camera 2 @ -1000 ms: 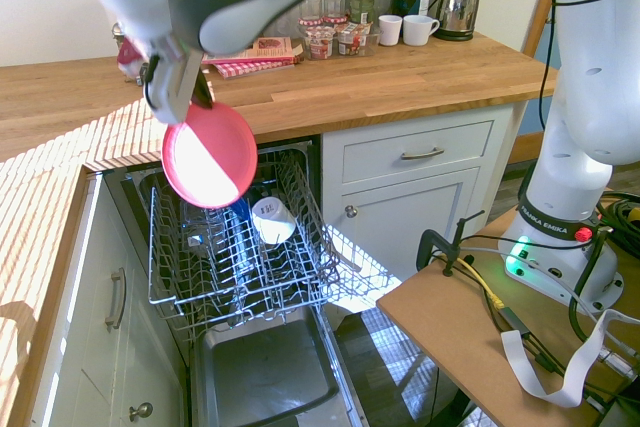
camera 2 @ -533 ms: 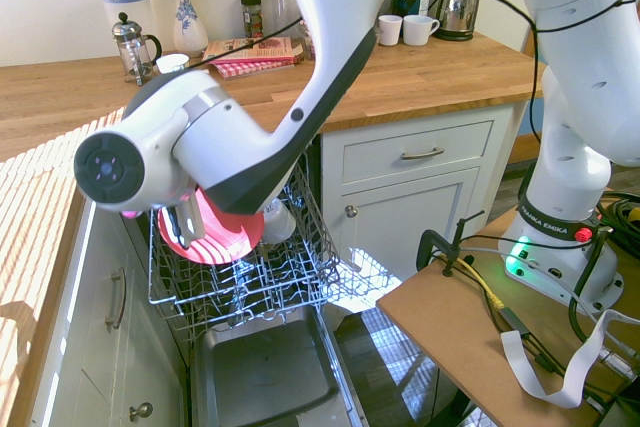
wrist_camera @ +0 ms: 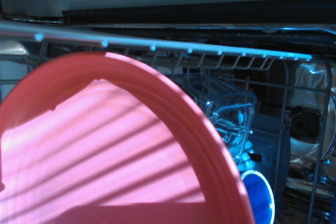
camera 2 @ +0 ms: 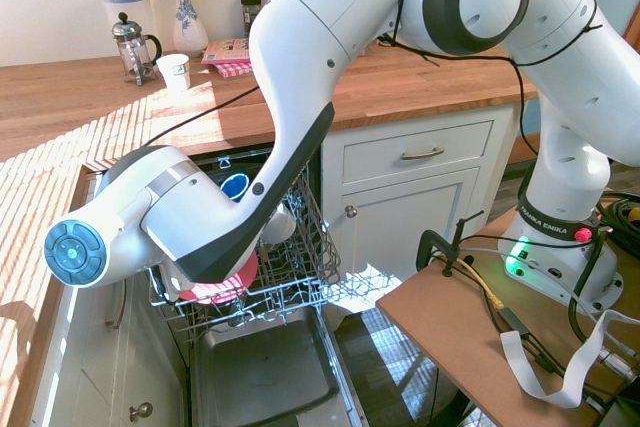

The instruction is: Put the plate in the dishwasher

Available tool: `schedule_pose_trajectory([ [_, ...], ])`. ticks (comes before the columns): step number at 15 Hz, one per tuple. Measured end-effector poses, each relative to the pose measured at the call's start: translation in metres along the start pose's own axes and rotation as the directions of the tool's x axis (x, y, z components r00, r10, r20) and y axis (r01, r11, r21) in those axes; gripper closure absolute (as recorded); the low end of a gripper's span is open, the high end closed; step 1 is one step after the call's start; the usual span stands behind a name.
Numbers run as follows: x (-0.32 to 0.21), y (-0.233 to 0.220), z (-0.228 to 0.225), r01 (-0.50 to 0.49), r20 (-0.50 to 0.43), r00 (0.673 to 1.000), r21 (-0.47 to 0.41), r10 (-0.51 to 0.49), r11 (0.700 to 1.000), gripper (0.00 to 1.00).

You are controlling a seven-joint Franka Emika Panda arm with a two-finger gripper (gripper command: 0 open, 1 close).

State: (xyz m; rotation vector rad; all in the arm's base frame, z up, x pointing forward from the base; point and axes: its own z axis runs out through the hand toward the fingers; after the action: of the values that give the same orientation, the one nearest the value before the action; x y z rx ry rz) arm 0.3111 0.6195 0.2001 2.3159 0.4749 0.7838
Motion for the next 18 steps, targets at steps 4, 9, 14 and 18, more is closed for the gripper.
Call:
schedule_pose_trajectory([
  [4,-0.003,0.003,0.003,0.041,0.175,0.984,0.011,-0.042,0.999,0.00],
  [9,-0.010,-0.004,0.012,0.094,0.349,0.930,0.073,-0.113,0.993,0.00],
  [14,0.005,0.014,0.011,0.121,0.517,0.836,0.153,-0.184,0.981,0.00],
  [18,0.048,0.057,0.005,0.071,0.582,0.795,0.196,-0.175,0.978,0.00],
])
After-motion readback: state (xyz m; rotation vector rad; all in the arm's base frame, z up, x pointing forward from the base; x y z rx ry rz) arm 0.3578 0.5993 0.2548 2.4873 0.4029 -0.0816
